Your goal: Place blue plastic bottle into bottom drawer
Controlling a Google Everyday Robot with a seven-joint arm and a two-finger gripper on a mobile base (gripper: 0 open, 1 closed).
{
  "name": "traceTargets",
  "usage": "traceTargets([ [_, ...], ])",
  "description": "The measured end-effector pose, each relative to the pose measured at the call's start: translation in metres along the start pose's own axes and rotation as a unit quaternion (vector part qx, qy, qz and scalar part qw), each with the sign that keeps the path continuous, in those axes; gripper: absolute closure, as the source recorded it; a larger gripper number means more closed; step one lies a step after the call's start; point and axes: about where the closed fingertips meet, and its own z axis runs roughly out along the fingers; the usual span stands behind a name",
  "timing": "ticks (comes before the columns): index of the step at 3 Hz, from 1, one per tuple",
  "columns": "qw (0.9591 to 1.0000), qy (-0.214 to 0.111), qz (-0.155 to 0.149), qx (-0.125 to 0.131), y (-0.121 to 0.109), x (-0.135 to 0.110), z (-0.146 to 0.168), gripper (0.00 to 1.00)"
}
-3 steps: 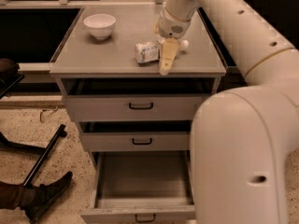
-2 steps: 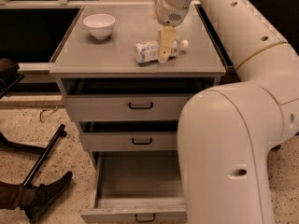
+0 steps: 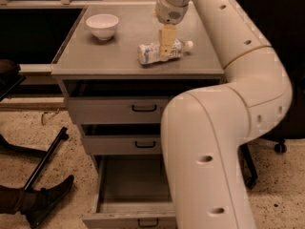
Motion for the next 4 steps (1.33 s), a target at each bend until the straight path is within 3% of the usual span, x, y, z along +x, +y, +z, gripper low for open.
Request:
traceTargets([
  [1, 0.9998, -0.01, 0.008, -0.015, -0.003, 0.003, 0.027, 0.0],
  [2, 0.9993, -0.022, 0.017, -0.023, -0.004, 0.004, 0.049, 0.15],
  [4, 0.9995, -0.026, 0.017, -0.012, -0.011, 0.002, 0.054, 0.62],
])
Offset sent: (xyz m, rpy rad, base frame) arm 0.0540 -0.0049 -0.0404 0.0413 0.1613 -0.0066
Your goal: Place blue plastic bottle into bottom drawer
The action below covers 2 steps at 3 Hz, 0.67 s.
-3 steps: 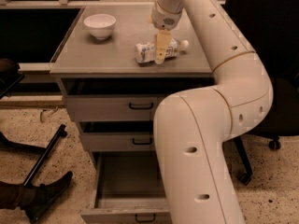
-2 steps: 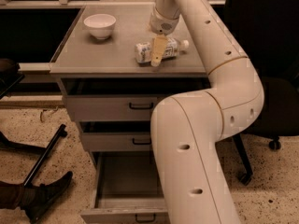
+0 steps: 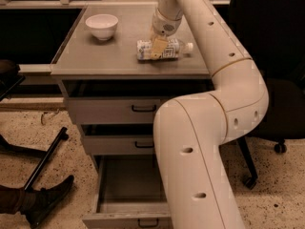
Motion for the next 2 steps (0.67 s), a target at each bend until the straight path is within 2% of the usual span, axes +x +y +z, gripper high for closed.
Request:
traceTargets([
  [1, 0.9997, 0.002, 0.016, 0.021, -0.001, 0.007, -0.018, 0.85],
  [2, 0.9908, -0.027, 0.083, 0.104, 0.001, 0.033, -0.092, 1.0],
])
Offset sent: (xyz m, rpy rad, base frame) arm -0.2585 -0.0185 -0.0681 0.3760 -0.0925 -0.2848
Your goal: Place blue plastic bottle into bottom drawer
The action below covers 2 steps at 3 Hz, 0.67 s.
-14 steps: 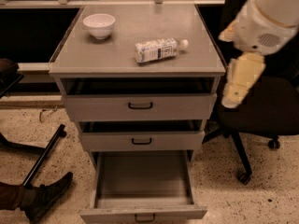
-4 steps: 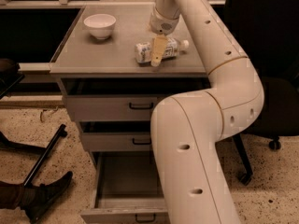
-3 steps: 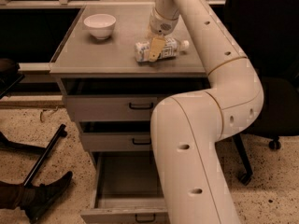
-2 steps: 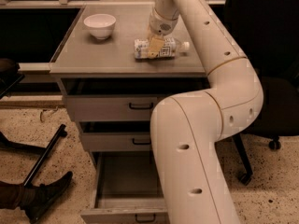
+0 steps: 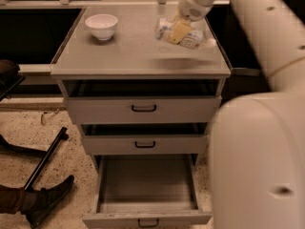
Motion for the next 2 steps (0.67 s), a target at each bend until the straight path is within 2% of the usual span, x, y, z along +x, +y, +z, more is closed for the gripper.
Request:
traceTargets([
  [1, 0.9927, -0.051, 0.061, 0.09, 0.002, 0.006, -0.098, 1.0],
  [2, 0.9773, -0.139, 0.062, 0.148, 0.037, -0.042, -0.188, 1.0],
])
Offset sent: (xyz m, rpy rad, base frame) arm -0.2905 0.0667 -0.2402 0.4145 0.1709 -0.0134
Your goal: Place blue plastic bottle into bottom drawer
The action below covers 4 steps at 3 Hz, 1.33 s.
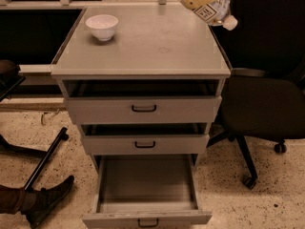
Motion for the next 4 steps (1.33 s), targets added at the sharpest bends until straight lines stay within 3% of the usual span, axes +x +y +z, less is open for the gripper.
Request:
traceTargets([
  [1, 0.999, -0.04, 0.021, 0.002, 0.02, -0.018, -0.01, 1.0],
  [2, 0.999, -0.04, 0.021, 0.002, 0.02, -0.018, -0.01, 1.0],
  [3, 0.999, -0.024, 0.036, -0.01, 0.043, 0.006, -0.002, 1.0],
  [4, 0.9969, 0.004, 0.07, -0.035, 0.093, 0.045, -0.005, 1.0],
])
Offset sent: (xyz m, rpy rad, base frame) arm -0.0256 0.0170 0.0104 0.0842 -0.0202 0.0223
